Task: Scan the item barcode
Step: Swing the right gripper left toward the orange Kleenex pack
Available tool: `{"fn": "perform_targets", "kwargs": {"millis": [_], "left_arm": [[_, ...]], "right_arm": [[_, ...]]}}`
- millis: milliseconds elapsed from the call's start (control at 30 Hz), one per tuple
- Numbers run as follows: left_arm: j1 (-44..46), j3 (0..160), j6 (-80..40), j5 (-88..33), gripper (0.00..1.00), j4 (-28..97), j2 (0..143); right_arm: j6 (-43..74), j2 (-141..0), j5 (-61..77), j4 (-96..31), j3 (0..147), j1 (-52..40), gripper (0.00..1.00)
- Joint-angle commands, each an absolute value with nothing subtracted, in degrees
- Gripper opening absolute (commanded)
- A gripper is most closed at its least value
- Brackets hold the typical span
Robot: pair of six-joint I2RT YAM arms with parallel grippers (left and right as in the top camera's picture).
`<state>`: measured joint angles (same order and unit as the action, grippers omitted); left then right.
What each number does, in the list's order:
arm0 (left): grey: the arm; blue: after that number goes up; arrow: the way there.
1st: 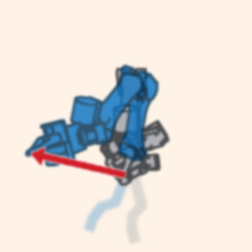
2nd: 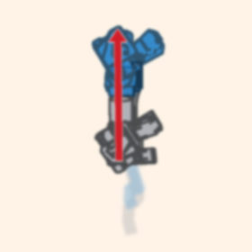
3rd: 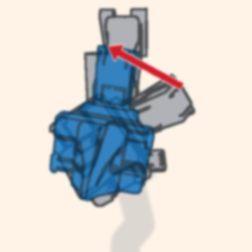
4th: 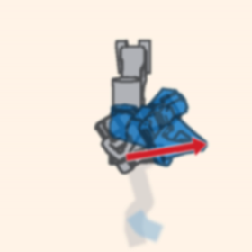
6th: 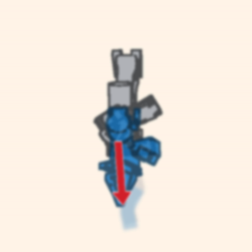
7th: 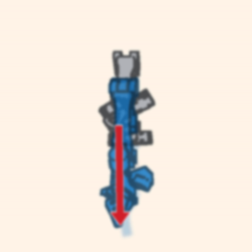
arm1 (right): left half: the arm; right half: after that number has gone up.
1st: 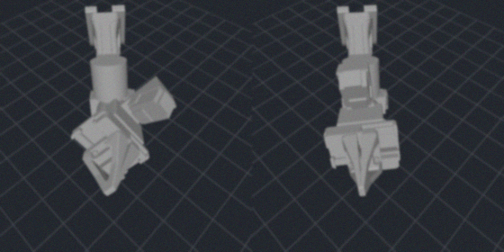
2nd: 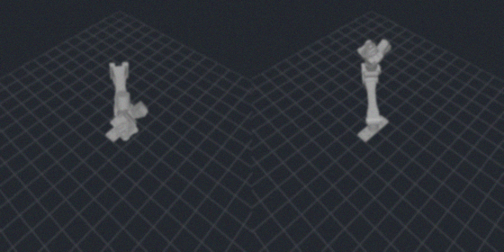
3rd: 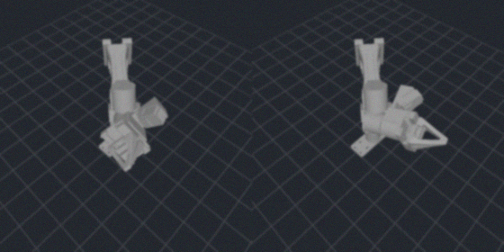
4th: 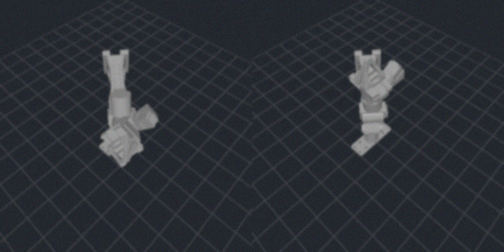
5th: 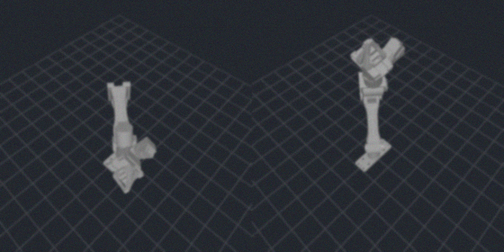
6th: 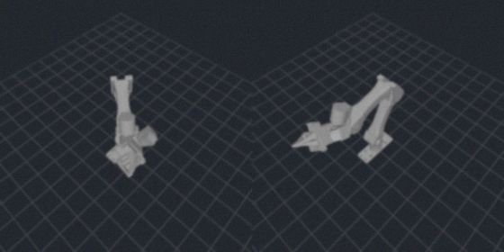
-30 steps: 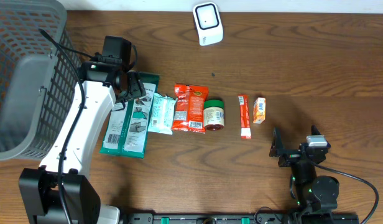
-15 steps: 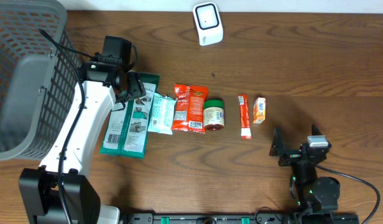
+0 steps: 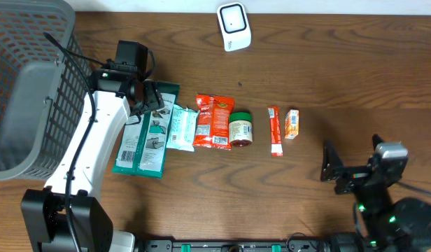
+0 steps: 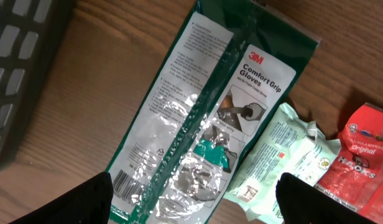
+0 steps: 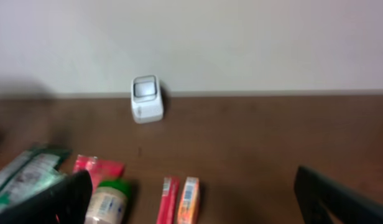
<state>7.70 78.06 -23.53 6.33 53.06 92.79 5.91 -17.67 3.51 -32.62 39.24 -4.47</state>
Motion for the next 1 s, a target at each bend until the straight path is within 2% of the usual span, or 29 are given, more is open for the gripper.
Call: {"fn": "perform_targets", "kwargs": {"millis": [0,200,333,367,400,433,533,700,733,767,833,900,933,967], "left_arm": [[7.7,77.9,-23.2,6.6,0.84,53.3,92.9],[7.7,77.9,-23.2,6.6,0.84,53.3,92.9],[7.7,77.9,-23.2,6.6,0.84,53.3,92.9],[7.7,77.9,-23.2,6.6,0.84,53.3,92.9],[7.7,77.9,-23.2,6.6,0.84,53.3,92.9],[7.7,77.9,-23.2,6.6,0.84,53.3,92.9],[7.7,77.9,-23.2,6.6,0.84,53.3,92.9],[7.7,77.9,-23.2,6.6,0.84,53.3,92.9],[7.7,77.9,-23.2,6.6,0.84,53.3,92.9],[7.7,77.9,-23.2,6.6,0.84,53.3,92.9],[7.7,77.9,-23.2,6.6,0.84,53.3,92.9],[7.7,77.9,-23.2,6.6,0.84,53.3,92.9],[7.7,77.9,-23.2,6.6,0.84,53.3,92.9],[7.7,77.9,-23.2,6.6,0.84,53.3,92.9]], "right_arm": [[6.8,-27.9,6.4,-41.5,52.2,-4.9,0.99],[6.8,-44.2,11.7,-58.6,69.3,-4.9,0.99],[6.8,-50.9,26.2,-60.1,73.3,-4.9,0.99],[5.9,-52.2,30.1,-60.9,73.1,-4.9,0.90],[4.8,-53.0,30.3,-61.1,73.1,-4.9,0.53],[5.2,-53.7,28.8,-61.5,73.1,-4.9,0.02],[15.0,-55.2,19.4,-64.4,73.1,-4.9,0.01],[13.2,-57.1,17.7,-66.8,73.4,-4.9,0.02],[13.3,-57.8,17.6,-67.1,73.8,-4.9,0.08],[13.4,-58.7,17.6,-67.5,74.5,-4.9,0.22],[13.5,-60.6,17.6,-68.7,75.8,-4.9,0.41],[13.3,-63.2,17.6,-70.5,77.3,-5.0,0.54],[13.0,-64.8,17.6,-71.6,78.1,-5.0,0.68],[12.7,-66.3,17.6,-72.8,78.9,-5.1,0.76]]}}
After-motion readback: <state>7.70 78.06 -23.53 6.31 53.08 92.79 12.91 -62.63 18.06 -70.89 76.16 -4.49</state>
